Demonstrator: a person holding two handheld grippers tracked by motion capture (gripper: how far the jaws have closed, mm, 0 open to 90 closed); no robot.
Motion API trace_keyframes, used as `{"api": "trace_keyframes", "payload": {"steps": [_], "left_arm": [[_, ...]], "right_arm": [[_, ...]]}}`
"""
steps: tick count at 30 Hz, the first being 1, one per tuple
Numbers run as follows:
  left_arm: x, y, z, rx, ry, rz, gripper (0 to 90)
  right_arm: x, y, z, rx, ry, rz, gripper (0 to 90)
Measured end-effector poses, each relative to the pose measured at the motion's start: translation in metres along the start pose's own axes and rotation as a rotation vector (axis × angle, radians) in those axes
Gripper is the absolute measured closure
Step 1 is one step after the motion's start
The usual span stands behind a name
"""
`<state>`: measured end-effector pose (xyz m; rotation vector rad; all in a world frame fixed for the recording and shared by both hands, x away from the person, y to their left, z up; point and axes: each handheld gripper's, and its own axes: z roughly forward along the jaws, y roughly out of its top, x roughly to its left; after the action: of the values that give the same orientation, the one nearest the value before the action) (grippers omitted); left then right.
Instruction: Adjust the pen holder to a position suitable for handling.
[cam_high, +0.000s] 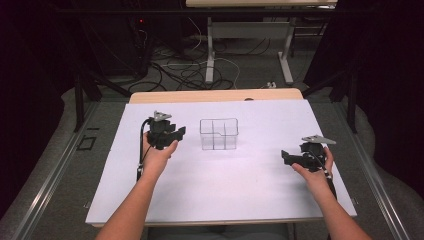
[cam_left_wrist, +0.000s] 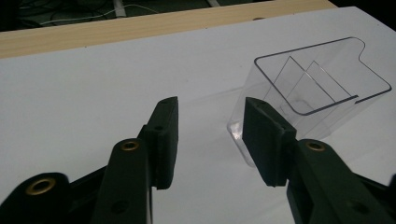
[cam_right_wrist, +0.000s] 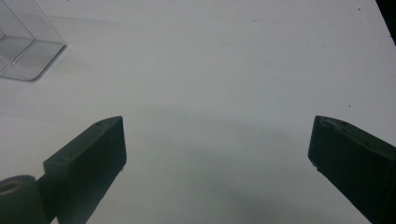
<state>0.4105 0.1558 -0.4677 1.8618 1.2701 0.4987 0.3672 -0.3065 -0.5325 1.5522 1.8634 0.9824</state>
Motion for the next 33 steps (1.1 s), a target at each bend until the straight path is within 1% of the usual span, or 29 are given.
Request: {"api": "trace_keyframes", "payload": {"steps": [4, 5, 6, 7, 9, 10, 13, 16, 17, 21, 22, 26, 27, 28, 29, 33], "left_arm": [[0.006, -0.006, -0.005, -0.017, 0.001, -0.016, 47.7], [0.008, -0.006, -0.007, -0.008, -0.001, -0.008, 45.9], [0.008, -0.008, -0.007, -0.017, 0.008, -0.006, 44.2], [0.009, -0.009, -0.010, -0.001, 0.009, 0.008, 43.4], [0.010, -0.013, -0.010, -0.016, 0.021, 0.013, 41.0], [0.012, -0.015, -0.012, -0.003, 0.013, 0.022, 40.4], [0.016, -0.019, -0.015, -0.001, 0.000, 0.022, 39.0], [0.020, -0.024, -0.019, 0.002, 0.000, 0.038, 34.6], [0.022, -0.026, -0.020, 0.005, 0.006, 0.042, 34.6], [0.029, -0.031, -0.025, -0.002, 0.012, 0.042, 27.8], [0.030, -0.033, -0.027, -0.002, 0.015, 0.033, 26.5], [0.035, -0.038, -0.032, 0.003, 0.034, 0.037, 24.0], [0.037, -0.040, -0.034, 0.012, 0.042, 0.050, 23.9], [0.037, -0.041, -0.035, 0.011, 0.047, 0.042, 23.6], [0.038, -0.043, -0.035, 0.009, 0.053, 0.046, 23.6], [0.043, -0.049, -0.039, 0.017, 0.059, 0.057, 23.5]], "right_arm": [[0.000, 0.000, 0.000, 0.001, 0.003, -0.002, 4.0], [0.000, 0.000, 0.000, 0.000, 0.003, -0.004, 4.1], [0.000, 0.000, -0.001, 0.001, 0.003, -0.003, 4.2], [0.000, 0.000, -0.001, 0.001, 0.003, -0.002, 4.2], [0.000, 0.000, -0.001, 0.000, 0.003, -0.003, 4.3], [0.000, 0.000, -0.001, 0.000, 0.002, -0.004, 4.3], [0.000, -0.001, -0.001, 0.003, 0.002, 0.000, 4.5], [0.000, -0.001, -0.001, 0.003, 0.003, -0.002, 4.8], [0.000, -0.001, -0.001, 0.003, 0.003, -0.002, 4.9], [0.000, -0.001, -0.001, 0.007, 0.004, 0.003, 5.0], [0.000, -0.001, -0.001, 0.007, 0.003, 0.002, 5.1], [0.001, -0.001, -0.001, 0.006, 0.006, -0.004, 5.2], [0.001, -0.001, -0.001, 0.006, 0.007, -0.004, 5.2], [0.001, -0.001, -0.001, 0.006, 0.007, -0.004, 5.3], [0.001, -0.001, -0.001, 0.007, 0.007, -0.003, 5.3], [0.001, -0.001, -0.002, 0.004, 0.009, -0.004, 5.6]]}}
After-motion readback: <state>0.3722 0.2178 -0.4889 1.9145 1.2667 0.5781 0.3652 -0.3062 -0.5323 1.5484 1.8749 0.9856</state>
